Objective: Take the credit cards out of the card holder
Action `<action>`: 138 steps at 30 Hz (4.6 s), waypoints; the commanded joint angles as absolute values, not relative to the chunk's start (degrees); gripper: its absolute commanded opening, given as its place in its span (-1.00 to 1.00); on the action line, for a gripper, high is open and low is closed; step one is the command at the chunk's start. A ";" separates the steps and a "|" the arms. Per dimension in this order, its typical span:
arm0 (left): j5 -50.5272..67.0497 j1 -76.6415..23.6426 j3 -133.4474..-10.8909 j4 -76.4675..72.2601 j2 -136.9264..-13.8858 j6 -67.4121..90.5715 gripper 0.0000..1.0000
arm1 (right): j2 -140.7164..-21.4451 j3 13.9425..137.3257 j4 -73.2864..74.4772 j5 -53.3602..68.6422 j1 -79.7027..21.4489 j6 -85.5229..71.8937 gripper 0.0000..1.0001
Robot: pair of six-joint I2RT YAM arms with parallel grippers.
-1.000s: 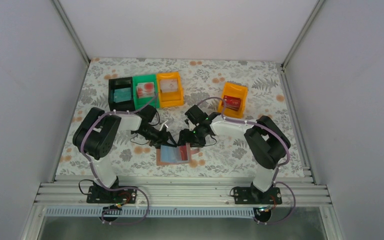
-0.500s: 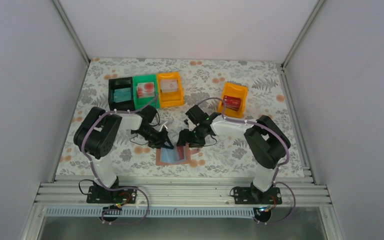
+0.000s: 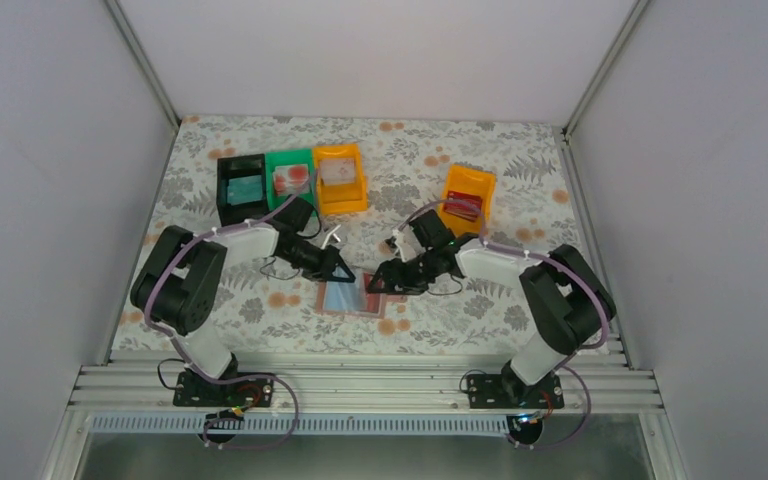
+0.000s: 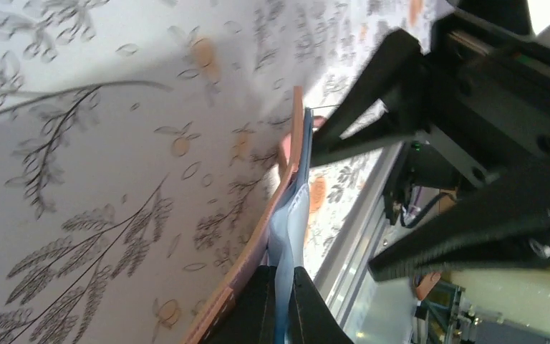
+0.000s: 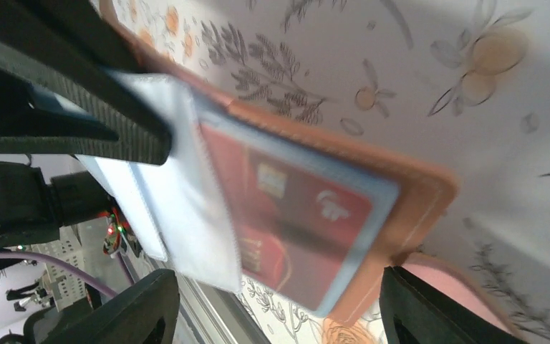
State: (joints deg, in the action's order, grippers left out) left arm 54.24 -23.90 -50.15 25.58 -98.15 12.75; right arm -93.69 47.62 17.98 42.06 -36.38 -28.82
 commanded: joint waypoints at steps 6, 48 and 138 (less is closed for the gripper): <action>60.63 -23.99 -59.61 34.84 -88.42 -4.03 -0.95 | -73.45 53.18 25.55 44.63 -28.99 -13.83 0.98; 35.43 -18.97 -78.21 40.14 -80.16 -6.33 0.30 | -85.27 70.82 55.13 0.12 -30.34 -29.83 -0.92; 72.42 -23.98 -79.25 37.35 -76.01 -6.05 -0.55 | -64.30 68.42 25.38 53.96 -31.79 -7.35 -0.92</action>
State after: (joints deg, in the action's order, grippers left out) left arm 71.59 -23.51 -79.05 39.07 -75.37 -6.44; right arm -63.81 65.98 26.37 51.16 -32.16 -8.69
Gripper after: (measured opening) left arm 0.239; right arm 0.067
